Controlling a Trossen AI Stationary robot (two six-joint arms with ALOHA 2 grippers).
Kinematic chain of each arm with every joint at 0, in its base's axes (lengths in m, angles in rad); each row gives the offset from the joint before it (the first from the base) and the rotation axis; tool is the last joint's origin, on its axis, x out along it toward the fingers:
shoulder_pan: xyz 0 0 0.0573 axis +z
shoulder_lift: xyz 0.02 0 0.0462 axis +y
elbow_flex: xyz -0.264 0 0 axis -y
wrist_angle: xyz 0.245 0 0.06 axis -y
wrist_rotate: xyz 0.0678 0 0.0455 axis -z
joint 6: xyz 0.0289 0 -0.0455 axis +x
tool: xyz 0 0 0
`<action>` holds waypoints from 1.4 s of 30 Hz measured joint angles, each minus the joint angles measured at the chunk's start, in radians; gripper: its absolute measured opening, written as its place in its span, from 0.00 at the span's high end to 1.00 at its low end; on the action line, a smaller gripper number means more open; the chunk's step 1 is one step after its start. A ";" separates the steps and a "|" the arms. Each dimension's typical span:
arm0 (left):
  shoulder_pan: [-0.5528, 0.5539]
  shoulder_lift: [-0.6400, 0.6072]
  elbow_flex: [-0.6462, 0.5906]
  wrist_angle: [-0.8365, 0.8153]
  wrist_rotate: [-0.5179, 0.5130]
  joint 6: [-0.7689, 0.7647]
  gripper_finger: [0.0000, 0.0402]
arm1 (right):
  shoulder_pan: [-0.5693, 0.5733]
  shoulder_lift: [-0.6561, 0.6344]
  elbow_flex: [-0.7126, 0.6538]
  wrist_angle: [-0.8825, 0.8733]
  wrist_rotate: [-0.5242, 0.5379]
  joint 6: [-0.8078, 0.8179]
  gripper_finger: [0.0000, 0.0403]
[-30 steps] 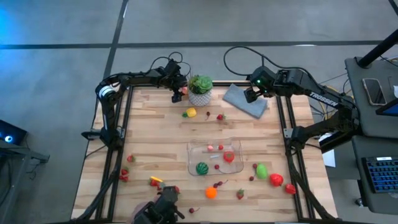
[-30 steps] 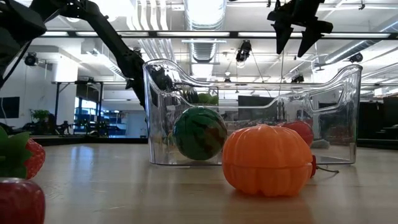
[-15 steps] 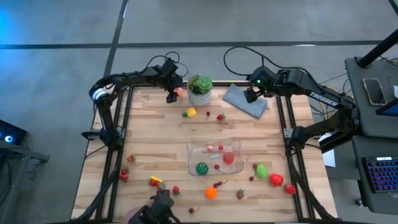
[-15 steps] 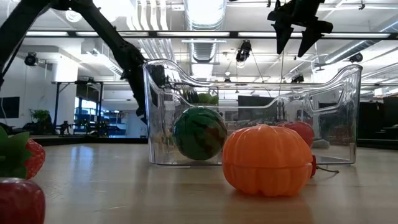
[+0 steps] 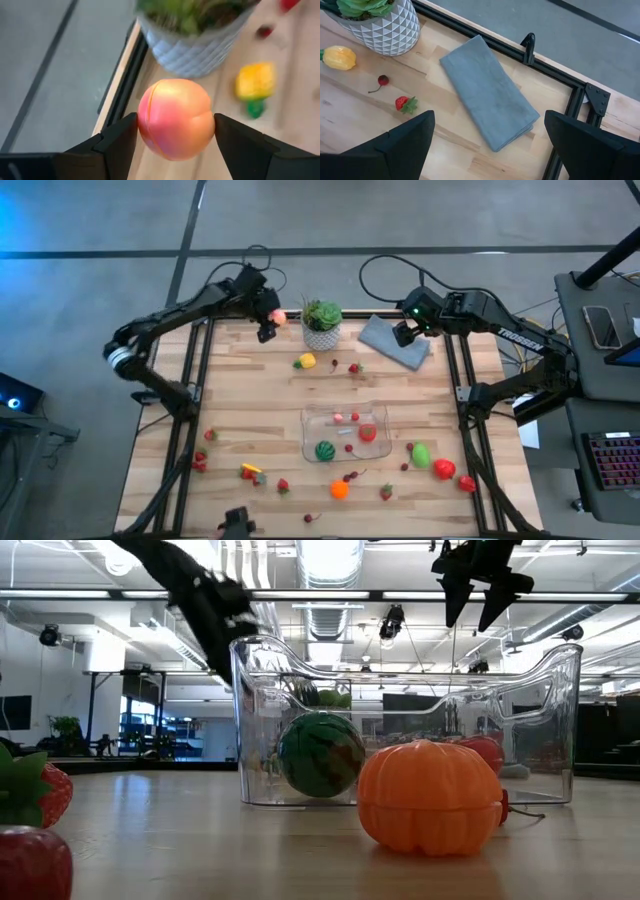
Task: Pick and placing Produce into tupperware
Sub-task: Put the peach into the transparent bin
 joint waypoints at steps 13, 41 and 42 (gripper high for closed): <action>-0.341 -0.281 -0.001 0.030 0.081 -0.382 0.40 | 0.000 0.000 -0.001 0.012 -0.026 -0.138 0.08; -0.902 0.029 -0.002 0.174 -0.061 -0.768 0.40 | 0.189 -0.001 -0.110 0.033 -0.216 -0.055 0.08; -0.912 0.047 -0.002 0.175 -0.084 -0.769 0.40 | 0.207 -0.002 -0.111 0.030 -0.216 -0.039 0.08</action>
